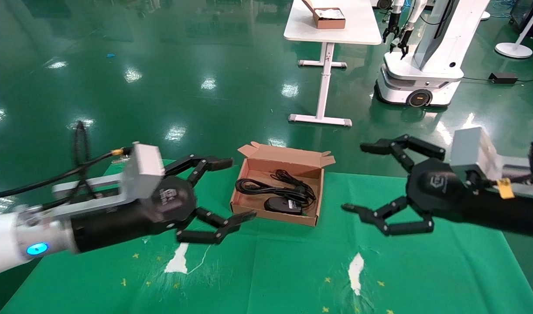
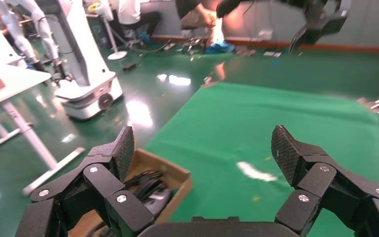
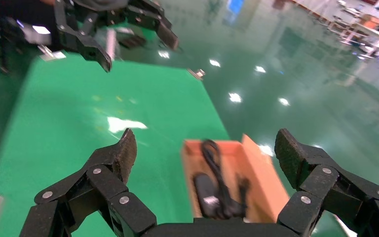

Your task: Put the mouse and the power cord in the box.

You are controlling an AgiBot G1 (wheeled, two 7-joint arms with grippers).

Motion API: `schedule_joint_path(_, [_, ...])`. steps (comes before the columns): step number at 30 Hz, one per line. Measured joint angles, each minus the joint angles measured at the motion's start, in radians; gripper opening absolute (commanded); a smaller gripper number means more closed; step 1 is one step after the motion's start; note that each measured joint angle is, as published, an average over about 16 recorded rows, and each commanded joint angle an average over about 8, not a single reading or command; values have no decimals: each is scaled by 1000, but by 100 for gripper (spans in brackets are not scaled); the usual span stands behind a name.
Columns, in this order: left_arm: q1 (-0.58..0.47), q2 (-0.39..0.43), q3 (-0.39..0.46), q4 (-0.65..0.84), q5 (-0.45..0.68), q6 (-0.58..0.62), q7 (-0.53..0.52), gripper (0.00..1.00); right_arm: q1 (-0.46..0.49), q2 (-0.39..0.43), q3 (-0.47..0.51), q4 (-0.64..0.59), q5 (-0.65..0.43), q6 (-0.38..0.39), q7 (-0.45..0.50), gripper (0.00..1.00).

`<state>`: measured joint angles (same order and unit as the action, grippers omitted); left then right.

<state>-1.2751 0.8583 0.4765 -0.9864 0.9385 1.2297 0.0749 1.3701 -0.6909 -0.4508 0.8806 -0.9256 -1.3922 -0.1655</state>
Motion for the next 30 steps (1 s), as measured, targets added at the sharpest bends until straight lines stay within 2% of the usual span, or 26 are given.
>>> schedule_joint_path(18, [176, -217, -172, -263, -182, 234, -229, 100, -255, 69, 148, 348, 168, -90, 302, 100])
schedule_joint_path(24, [206, -255, -202, -308, -214, 275, -265, 100, -303, 82, 176, 414, 201, -107, 355, 100])
schedule_joint_path(30, [213, -263, -208, -319, -222, 285, -273, 100, -317, 86, 184, 432, 211, -112, 368, 100])
